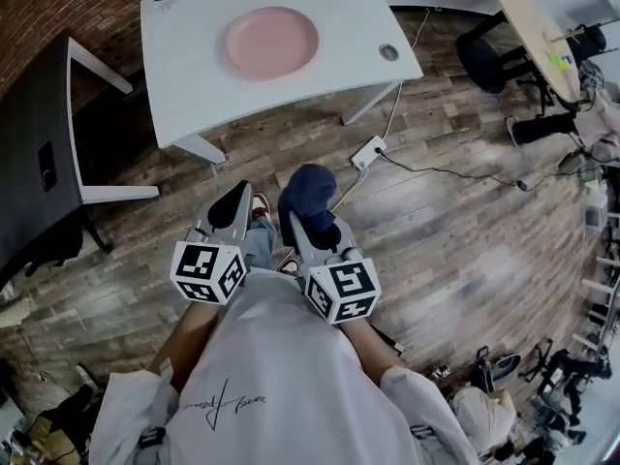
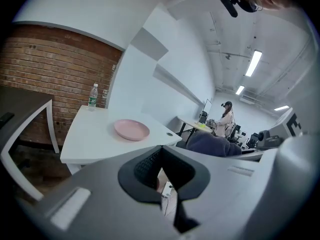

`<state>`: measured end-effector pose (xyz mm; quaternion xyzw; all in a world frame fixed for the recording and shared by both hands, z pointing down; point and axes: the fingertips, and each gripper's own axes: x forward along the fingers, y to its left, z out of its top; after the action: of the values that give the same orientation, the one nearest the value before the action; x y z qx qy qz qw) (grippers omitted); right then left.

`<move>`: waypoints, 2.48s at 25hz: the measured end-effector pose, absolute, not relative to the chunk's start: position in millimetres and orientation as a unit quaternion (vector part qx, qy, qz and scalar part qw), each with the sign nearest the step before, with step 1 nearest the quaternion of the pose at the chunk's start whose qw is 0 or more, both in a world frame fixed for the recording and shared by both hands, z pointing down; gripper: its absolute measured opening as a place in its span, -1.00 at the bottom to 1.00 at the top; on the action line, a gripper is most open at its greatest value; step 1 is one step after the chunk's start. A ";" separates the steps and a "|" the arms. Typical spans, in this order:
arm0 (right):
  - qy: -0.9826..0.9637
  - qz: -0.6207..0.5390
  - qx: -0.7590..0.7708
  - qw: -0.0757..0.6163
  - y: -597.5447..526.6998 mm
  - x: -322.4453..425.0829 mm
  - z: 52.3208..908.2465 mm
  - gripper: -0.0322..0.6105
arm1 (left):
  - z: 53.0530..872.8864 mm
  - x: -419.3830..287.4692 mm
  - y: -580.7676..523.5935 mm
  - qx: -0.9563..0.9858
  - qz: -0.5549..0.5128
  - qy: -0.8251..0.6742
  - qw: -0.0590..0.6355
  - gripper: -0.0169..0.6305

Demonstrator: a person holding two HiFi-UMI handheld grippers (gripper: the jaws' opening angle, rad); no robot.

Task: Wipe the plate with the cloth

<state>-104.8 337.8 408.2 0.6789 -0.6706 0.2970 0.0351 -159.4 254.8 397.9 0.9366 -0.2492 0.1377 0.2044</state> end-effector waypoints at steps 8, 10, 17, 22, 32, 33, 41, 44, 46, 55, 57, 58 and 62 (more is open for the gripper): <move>-0.666 0.296 0.683 0.050 264.8 -94.9 408.7 -0.61 | 399.4 -150.5 188.6 0.942 0.136 -0.229 0.205 -0.91; -0.664 0.297 0.684 0.054 249.5 -93.7 408.8 -0.61 | 398.6 -149.8 176.8 0.943 0.136 -0.223 0.204 -0.91; -0.658 0.282 0.696 0.060 209.0 -93.3 402.1 -0.60 | 392.5 -153.6 136.9 0.949 0.124 -0.215 0.193 -0.91; -0.649 0.298 0.696 0.077 198.4 -88.1 412.8 -0.61 | 394.9 -161.9 113.2 0.943 0.115 -0.233 0.210 -0.91; -0.663 0.294 0.683 0.080 157.3 -59.5 410.4 -0.60 | 401.4 -153.4 78.8 0.933 0.091 -0.257 0.234 -0.91; -0.665 0.295 0.681 0.080 151.1 -55.7 410.8 -0.60 | 401.8 -150.4 72.5 0.932 0.092 -0.258 0.235 -0.91; -0.677 0.305 0.664 0.083 104.6 -9.4 417.3 -0.60 | 411.7 -106.6 26.5 0.927 0.110 -0.265 0.243 -0.91; -0.683 0.313 0.655 0.082 88.9 6.7 420.2 -0.60 | 413.1 -89.1 13.1 0.925 0.118 -0.268 0.242 -0.91; -0.689 0.315 0.648 0.080 78.2 15.0 421.7 -0.60 | 413.3 -79.7 4.8 0.924 0.122 -0.273 0.240 -0.91; -0.713 0.326 0.616 0.075 30.4 53.3 427.7 -0.60 | 417.0 -51.5 -35.0 0.908 0.147 -0.308 0.245 -0.91; -0.717 0.330 0.609 0.076 23.4 62.1 431.7 -0.60 | 420.7 -47.2 -41.1 0.903 0.152 -0.318 0.246 -0.91; -0.720 0.333 0.604 0.078 19.9 66.2 434.5 -0.60 | 423.3 -44.9 -44.2 0.900 0.155 -0.323 0.247 -0.91; -0.735 0.339 0.580 0.089 1.2 77.9 444.7 -0.61 | 434.5 -44.1 -62.5 0.888 0.162 -0.350 0.252 -0.91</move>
<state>77.9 1.2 444.7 0.5805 -0.7349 0.3391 0.0894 -44.1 -62.5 434.5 0.8876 -0.3496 0.1621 0.2523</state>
